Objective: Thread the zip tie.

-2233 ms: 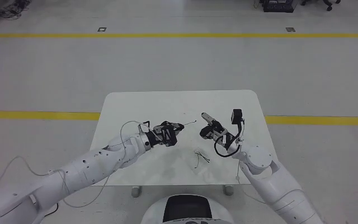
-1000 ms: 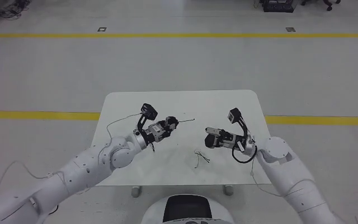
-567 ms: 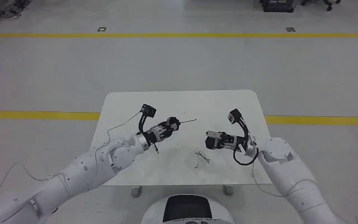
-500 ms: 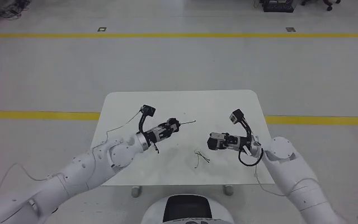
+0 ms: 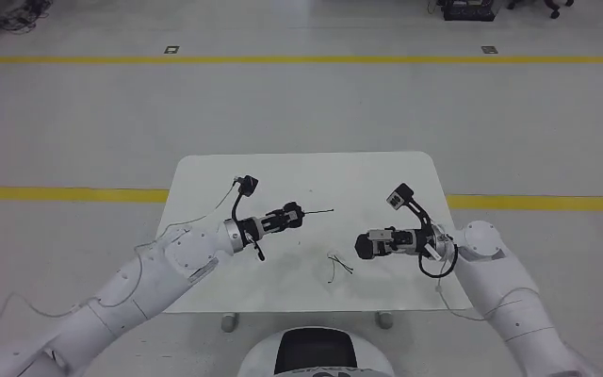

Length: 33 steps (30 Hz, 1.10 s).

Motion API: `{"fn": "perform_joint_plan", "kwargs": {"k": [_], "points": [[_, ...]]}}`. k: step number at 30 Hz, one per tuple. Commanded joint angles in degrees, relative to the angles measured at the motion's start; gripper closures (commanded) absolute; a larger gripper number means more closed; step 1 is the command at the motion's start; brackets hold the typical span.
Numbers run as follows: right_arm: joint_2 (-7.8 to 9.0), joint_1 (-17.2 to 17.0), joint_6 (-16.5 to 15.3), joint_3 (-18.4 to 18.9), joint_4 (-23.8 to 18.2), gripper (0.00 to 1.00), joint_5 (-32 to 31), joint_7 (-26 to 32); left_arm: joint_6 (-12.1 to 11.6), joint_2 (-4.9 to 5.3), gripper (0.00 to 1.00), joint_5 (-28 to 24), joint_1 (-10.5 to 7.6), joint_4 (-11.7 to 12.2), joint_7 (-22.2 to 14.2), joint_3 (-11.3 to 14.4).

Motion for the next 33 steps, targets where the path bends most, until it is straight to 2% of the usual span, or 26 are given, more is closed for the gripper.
{"fn": "perform_joint_plan", "kwargs": {"k": [1, 20, 22, 28, 33], "points": [[0.0, -0.01, 0.0, 0.02, 0.0, 0.0, 0.0, 0.01, 0.0, 0.02, 1.0, -0.09, -0.06, -0.01, 0.03, 0.09], [0.0, -0.01, 0.0, 0.02, 0.0, 0.0, 0.0, 0.01, 0.0, 0.02, 1.0, -0.09, -0.06, -0.01, 0.03, 0.09], [-0.07, -0.11, 0.0, 0.02, -1.18, 0.0, -0.29, -1.59, 0.0, 0.02, 1.0, -0.09, -0.06, -0.01, 0.03, 0.09], [-0.31, 0.93, 0.0, 0.85, -4.06, 0.0, -3.96, -3.29, 0.0, 0.02, 1.0, -0.09, -0.06, -0.01, 0.03, 0.09], [-1.01, 3.25, 0.0, -1.03, -3.03, 0.0, -8.08, -3.59, 0.0, 0.02, 1.0, -0.09, -0.06, -0.01, 0.03, 0.09]]}}
